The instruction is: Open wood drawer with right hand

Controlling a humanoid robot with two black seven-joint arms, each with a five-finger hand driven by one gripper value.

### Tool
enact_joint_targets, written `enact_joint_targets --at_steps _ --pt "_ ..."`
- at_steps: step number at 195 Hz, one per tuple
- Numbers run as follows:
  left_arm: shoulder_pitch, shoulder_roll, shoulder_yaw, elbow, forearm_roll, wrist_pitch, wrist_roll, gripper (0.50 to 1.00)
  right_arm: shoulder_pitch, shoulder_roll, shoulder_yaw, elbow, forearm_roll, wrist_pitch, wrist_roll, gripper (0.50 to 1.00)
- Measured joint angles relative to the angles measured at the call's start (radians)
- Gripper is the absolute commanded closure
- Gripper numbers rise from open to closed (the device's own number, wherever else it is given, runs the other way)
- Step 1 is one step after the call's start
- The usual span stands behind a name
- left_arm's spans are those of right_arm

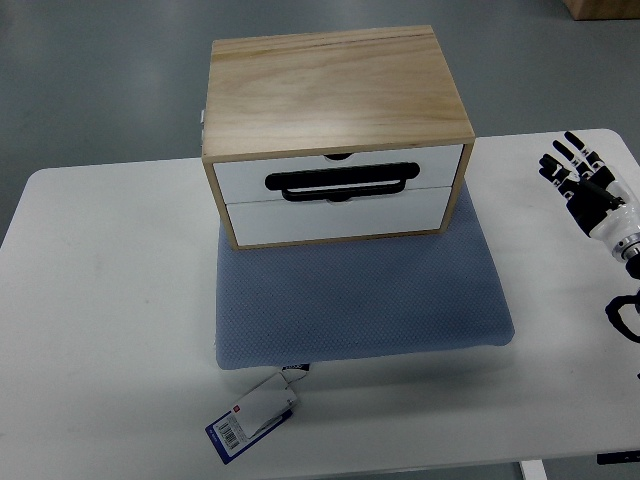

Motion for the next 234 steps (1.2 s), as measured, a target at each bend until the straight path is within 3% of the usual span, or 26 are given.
enact_joint_targets --at_steps 234 --pt "0.003 0.0 -0.004 0.008 -0.001 0.006 0.0 0.5 -0.009 -0.037 -0.03 0.009 0.009 0.01 -0.001 0.57"
